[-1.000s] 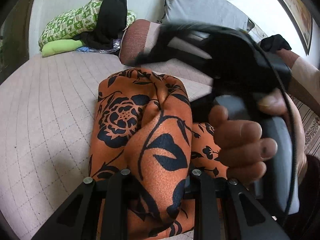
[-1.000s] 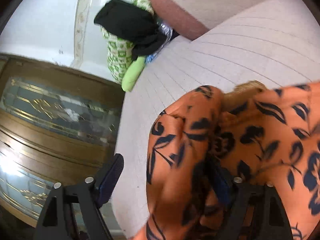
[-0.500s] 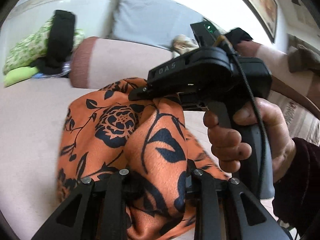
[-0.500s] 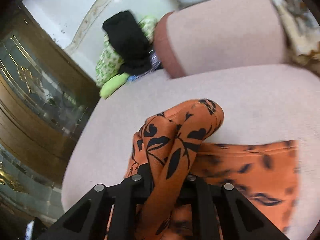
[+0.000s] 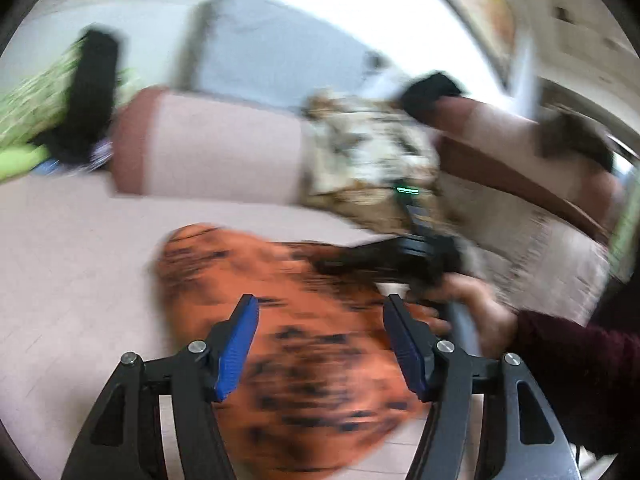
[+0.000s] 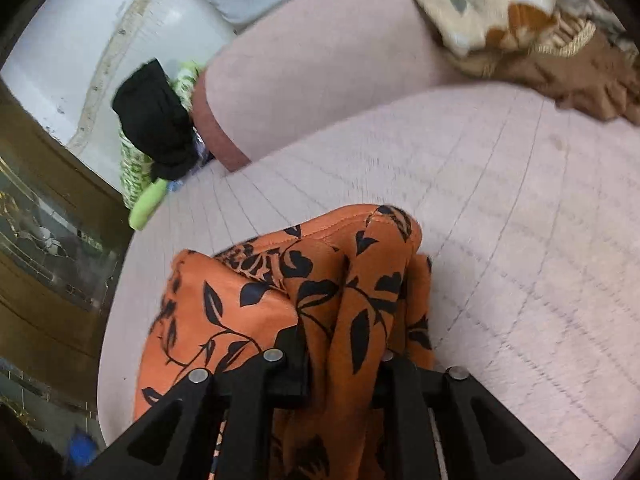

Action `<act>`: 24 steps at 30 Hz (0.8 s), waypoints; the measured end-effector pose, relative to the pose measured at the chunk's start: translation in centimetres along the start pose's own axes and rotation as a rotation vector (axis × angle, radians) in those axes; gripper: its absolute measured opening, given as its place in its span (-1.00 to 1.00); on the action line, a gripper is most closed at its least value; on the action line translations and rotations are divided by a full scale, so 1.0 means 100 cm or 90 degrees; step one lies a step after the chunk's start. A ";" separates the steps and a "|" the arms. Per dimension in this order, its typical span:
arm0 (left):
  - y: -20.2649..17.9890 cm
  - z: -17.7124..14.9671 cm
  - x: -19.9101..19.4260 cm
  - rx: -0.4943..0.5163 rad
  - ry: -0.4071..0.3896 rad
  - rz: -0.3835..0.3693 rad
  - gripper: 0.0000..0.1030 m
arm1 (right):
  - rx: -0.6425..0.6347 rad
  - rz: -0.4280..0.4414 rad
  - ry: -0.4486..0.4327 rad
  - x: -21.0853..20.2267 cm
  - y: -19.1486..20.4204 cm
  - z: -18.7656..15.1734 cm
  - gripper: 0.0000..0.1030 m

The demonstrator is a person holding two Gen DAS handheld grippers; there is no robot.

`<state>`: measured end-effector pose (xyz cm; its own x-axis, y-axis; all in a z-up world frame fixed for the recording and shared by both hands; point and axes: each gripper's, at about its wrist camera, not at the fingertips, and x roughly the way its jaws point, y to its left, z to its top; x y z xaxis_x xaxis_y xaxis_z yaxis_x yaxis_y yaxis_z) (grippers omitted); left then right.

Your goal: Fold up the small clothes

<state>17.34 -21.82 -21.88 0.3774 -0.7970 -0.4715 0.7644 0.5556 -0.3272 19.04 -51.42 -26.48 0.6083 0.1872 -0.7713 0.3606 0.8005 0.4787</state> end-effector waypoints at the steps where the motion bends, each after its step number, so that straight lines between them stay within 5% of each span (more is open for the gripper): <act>1: 0.008 -0.001 0.006 -0.013 0.013 0.035 0.27 | 0.001 -0.009 0.002 0.003 -0.001 0.001 -0.60; 3: 0.017 -0.007 0.026 -0.015 0.078 0.125 0.26 | 0.018 -0.010 0.005 0.001 -0.004 0.002 -0.55; 5: 0.018 -0.015 0.041 -0.002 0.125 0.146 0.27 | 0.026 -0.023 0.006 -0.009 -0.005 0.003 -0.50; 11: 0.001 -0.020 0.042 0.038 0.139 0.164 0.27 | -0.062 -0.104 -0.065 -0.070 0.022 -0.010 -0.49; 15: 0.009 -0.022 0.042 0.016 0.145 0.158 0.27 | -0.095 -0.043 -0.110 -0.112 0.044 -0.039 -0.49; 20: 0.010 -0.025 0.046 0.024 0.150 0.163 0.27 | -0.110 0.047 -0.035 -0.097 0.066 -0.075 -0.49; 24: 0.015 -0.028 0.047 0.023 0.191 0.158 0.31 | -0.070 -0.046 0.041 -0.076 0.033 -0.106 -0.55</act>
<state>18.75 -24.10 -26.90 0.3886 -0.5315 -0.7526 0.6888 0.7101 -0.1459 8.12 -44.12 -23.48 0.5361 0.1603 -0.8288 0.3198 0.8701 0.3751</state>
